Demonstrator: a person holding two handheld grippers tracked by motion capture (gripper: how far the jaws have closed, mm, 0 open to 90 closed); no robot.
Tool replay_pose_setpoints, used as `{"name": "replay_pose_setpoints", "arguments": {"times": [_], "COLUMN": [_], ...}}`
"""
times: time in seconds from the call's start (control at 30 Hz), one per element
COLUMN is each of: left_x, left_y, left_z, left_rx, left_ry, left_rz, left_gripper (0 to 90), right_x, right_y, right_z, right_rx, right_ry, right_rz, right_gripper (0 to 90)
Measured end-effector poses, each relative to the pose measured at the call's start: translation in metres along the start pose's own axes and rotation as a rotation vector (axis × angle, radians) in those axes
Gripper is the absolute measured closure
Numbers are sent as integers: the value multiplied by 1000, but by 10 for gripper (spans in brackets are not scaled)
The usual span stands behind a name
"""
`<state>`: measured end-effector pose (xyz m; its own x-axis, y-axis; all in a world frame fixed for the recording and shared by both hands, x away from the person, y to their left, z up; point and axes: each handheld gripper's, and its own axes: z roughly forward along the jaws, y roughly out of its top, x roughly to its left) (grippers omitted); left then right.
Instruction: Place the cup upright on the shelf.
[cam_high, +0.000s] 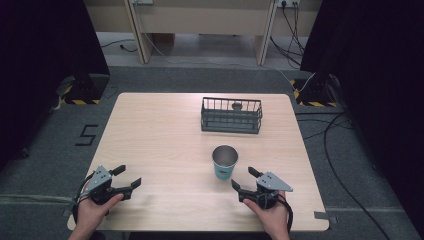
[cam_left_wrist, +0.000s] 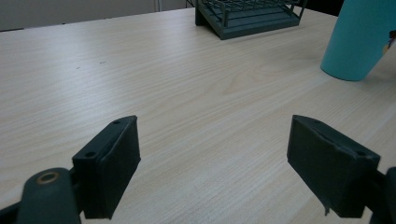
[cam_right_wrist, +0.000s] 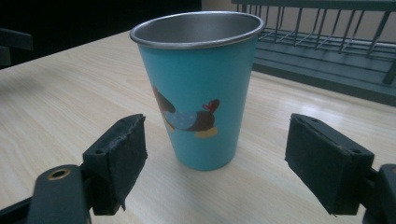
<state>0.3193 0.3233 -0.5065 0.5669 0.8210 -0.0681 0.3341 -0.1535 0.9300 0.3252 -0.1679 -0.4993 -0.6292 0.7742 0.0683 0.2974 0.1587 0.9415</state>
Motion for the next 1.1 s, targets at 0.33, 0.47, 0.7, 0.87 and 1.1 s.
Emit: {"name": "replay_pose_setpoints", "arguments": {"times": [0.33,0.47,0.7,0.87,1.1], "left_x": [0,-1,-1,-1,-1], "left_y": [0,0,0,0,0], "left_z": [0,0,1,0,0], "left_rx": [-1,0,2,1,-1], "left_ry": [-3,-2,-6,-5,-7], "left_rz": [-3,-3,0,1,3], "left_gripper": [166,166,166,166,166], "right_x": [1,3,2,2,3], "right_y": [8,11,14,19,22], "right_z": [25,36,49,59,69], "right_rx": [14,19,39,44,45], "right_ry": [19,25,21,27,31], "right_rz": [4,-8,-19,-33,-41], "right_gripper": [173,161,153,136,152]}}
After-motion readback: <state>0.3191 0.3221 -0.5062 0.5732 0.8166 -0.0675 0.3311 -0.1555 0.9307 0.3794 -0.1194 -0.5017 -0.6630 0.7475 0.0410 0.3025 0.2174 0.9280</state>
